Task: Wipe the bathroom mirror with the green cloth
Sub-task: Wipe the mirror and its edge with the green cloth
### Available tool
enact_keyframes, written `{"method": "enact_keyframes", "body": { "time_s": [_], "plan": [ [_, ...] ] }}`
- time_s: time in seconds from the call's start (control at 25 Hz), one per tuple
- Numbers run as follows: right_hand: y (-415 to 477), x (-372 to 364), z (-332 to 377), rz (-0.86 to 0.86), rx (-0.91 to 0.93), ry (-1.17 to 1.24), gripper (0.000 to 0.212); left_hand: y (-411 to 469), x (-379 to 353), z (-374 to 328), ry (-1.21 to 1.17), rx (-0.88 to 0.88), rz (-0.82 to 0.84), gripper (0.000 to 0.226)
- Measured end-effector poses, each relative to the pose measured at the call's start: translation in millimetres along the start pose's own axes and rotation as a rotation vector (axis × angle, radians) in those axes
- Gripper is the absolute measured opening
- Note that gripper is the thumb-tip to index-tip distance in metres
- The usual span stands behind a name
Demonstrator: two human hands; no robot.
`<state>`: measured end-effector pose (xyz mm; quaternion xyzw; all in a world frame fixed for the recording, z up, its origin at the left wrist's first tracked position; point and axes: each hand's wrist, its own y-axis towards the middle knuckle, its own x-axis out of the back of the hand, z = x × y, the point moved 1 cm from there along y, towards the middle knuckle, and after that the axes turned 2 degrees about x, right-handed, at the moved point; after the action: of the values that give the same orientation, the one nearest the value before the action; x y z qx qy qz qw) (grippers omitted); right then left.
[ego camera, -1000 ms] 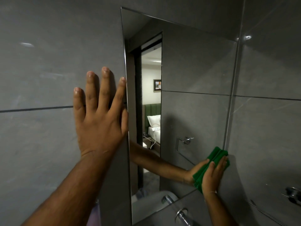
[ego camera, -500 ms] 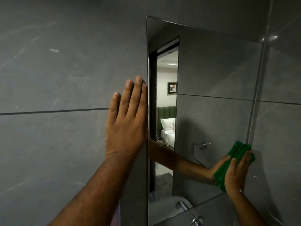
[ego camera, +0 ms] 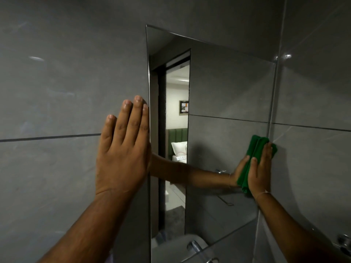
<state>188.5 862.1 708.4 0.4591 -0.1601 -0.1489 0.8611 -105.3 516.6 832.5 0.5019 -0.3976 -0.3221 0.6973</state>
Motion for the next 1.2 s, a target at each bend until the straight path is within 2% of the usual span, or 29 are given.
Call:
{"method": "enact_keyframes", "body": {
  "time_s": [0.28,0.52,0.6,0.8,1.04,1.12,1.2],
  "plan": [
    [80,13,25,0.000,0.181,-0.020,0.071,0,0,-1,-0.017,0.008,-0.001,0.070],
    [150,26,64,0.001,0.270,-0.014,0.059,-3,0,-1,0.013,0.008,-0.019,0.078],
    [181,32,81,-0.028,0.326,-0.021,0.061,-3,-2,-4,0.033,0.007,-0.059,0.081],
    [237,41,123,-0.040,0.325,0.002,0.060,-1,-1,-2,0.111,0.002,-0.061,0.078],
    [249,33,140,-0.092,0.282,0.006,0.064,3,0,-6,0.123,0.002,-0.096,0.074],
    [236,27,171,-0.101,0.367,0.001,0.059,4,1,-5,0.132,0.003,-0.108,0.073],
    [217,15,216,-0.108,0.480,0.006,0.064,4,3,-5,0.160,0.003,-0.125,0.071]
  ]
}}
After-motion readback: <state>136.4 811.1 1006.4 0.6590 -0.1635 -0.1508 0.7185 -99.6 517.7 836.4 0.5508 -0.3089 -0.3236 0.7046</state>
